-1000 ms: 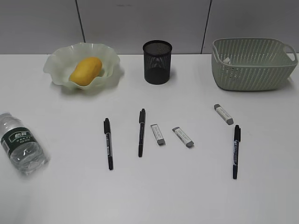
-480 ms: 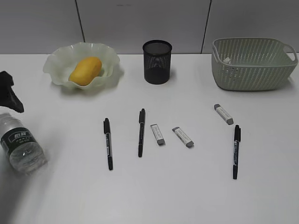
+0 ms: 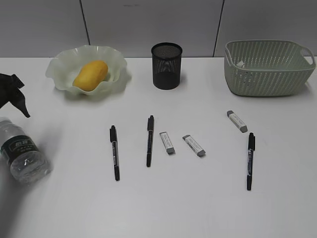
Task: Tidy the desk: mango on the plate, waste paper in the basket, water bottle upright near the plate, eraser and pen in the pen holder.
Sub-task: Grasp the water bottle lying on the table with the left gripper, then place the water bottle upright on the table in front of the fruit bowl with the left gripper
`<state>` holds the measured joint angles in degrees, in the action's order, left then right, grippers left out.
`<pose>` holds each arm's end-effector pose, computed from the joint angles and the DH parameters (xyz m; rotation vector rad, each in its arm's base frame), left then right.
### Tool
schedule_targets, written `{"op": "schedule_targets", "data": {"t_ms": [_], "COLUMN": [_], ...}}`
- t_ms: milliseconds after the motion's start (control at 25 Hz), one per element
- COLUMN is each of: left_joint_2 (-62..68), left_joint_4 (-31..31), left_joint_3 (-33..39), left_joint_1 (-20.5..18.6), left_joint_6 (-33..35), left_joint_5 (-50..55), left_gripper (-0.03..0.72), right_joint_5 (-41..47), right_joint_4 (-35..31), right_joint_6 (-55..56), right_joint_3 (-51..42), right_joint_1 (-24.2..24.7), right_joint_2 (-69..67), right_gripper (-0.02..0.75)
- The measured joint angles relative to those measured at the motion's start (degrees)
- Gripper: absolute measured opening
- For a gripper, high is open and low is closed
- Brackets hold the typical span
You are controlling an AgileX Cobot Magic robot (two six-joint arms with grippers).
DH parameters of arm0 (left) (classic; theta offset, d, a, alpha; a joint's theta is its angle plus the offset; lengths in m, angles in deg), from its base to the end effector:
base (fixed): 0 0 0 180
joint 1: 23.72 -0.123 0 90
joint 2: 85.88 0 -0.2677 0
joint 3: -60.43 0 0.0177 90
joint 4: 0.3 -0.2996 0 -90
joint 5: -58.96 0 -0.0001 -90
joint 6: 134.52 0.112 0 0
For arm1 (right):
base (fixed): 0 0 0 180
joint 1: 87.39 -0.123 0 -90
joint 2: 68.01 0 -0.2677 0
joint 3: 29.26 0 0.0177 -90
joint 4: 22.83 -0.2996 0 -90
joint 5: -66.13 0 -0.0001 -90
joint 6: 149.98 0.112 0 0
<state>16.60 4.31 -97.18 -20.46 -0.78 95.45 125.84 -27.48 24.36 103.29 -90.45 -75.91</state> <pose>0.3487 -0.0252 0.1216 -1.1227 2.6284 -0.2722 0.0720 0.0117 0.2974 -0.1562 2.0001 0.0675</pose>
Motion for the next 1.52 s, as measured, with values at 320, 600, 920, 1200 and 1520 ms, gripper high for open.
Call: {"op": "schedule_targets", "data": {"t_ms": [320, 600, 920, 1200, 1520], "left_joint_2": [6.8, 11.8, 7.2, 3.5, 8.9], "left_joint_4": [-3.2, -4.6, -12.1, -22.7, -24.0], "left_joint_3": [-0.5, -0.6, -0.3, 7.2, 17.0], "left_joint_1": [0.0, 0.1, 0.8, 1.0, 1.1], "left_joint_6": [-5.4, -4.9, 15.2, 18.9, 38.2], "left_joint_5": [-1.4, -5.5, -20.3, -59.2, -89.3], "left_gripper": [0.671, 0.491, 0.489, 0.489, 0.489], "right_joint_5": [0.0, 0.0, 0.0, 0.0, 0.0], "right_joint_4": [0.0, 0.0, 0.1, 0.3, 0.3], "right_joint_6": [0.1, 0.2, 0.4, 0.6, 1.5], "right_joint_3": [0.0, 0.0, 0.0, 0.0, 0.0], "right_joint_1": [0.0, 0.0, 0.0, 0.0, 0.0], "right_joint_2": [0.0, 0.0, 0.0, 0.0, 0.0], "right_gripper": [0.466, 0.466, 0.465, 0.465, 0.465]}}
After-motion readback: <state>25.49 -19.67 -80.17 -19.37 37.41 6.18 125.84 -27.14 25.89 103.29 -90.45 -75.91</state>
